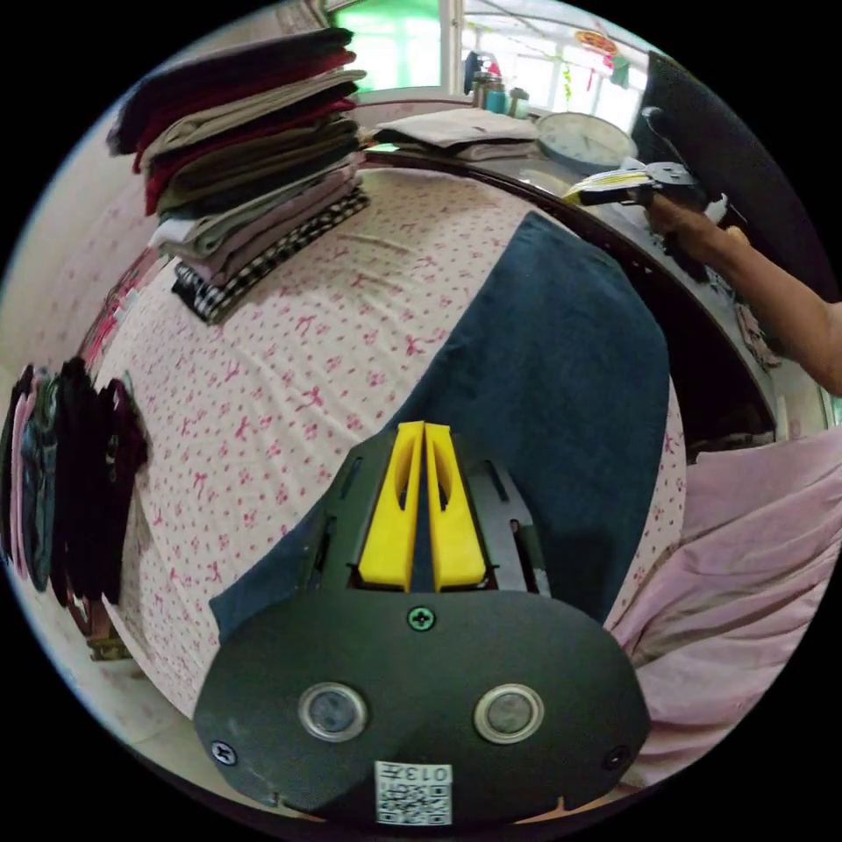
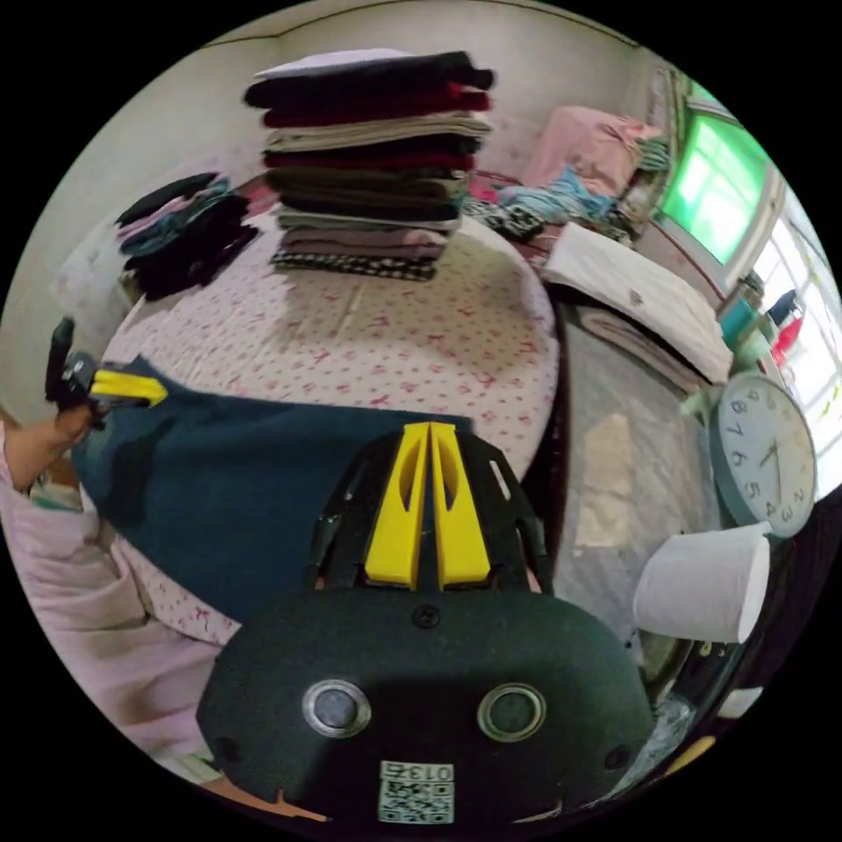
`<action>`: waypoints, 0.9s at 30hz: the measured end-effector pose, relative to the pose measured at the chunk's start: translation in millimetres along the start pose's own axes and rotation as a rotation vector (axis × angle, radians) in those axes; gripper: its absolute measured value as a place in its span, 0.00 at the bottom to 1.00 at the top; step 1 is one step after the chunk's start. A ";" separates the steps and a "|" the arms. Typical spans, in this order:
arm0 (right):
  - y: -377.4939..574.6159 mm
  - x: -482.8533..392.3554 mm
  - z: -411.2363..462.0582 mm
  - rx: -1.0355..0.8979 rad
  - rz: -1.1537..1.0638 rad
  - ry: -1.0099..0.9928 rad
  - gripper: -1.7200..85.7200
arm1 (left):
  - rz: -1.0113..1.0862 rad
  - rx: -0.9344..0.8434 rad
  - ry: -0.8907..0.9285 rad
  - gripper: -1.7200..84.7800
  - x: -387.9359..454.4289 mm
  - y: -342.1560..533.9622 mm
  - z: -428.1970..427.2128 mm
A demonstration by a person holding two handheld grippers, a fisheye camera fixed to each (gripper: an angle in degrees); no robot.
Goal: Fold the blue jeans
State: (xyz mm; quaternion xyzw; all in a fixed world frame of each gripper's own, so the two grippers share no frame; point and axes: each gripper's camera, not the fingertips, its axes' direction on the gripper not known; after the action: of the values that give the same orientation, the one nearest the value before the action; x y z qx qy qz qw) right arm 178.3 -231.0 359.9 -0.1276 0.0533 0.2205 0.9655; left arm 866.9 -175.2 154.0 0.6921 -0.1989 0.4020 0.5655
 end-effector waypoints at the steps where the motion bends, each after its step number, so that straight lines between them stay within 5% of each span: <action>1: 4.5 -24.5 3.2 -0.002 -0.065 -0.032 0.03 | 0.039 0.005 0.009 0.02 11.2 -9.8 10.7; 7: 28.7 -91.7 39.1 -0.147 -0.239 -0.056 0.02 | 0.179 -0.064 0.016 0.02 37.1 -43.2 66.8; 13: 50.9 -38.9 5.3 -0.270 -0.143 0.112 0.02 | 0.092 -0.050 0.019 0.02 13.0 -43.9 72.4; 18: 78.9 -53.2 -53.9 -0.045 -0.197 -0.076 0.02 | 0.249 0.006 0.048 0.02 53.4 -48.3 75.9; 21: 96.0 -74.3 -44.1 -0.090 -0.263 -0.028 0.02 | 0.272 -0.046 0.025 0.02 62.2 -52.6 101.6; 27: 147.4 14.7 -75.0 -0.197 -0.029 0.022 0.02 | 0.169 -0.111 0.078 0.02 27.4 -51.7 105.8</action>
State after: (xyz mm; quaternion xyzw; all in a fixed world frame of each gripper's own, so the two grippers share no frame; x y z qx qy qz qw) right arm 123.2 -116.9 252.6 -0.2252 0.0402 0.2094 0.9507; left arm 956.1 -255.5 139.3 0.6243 -0.2564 0.4634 0.5742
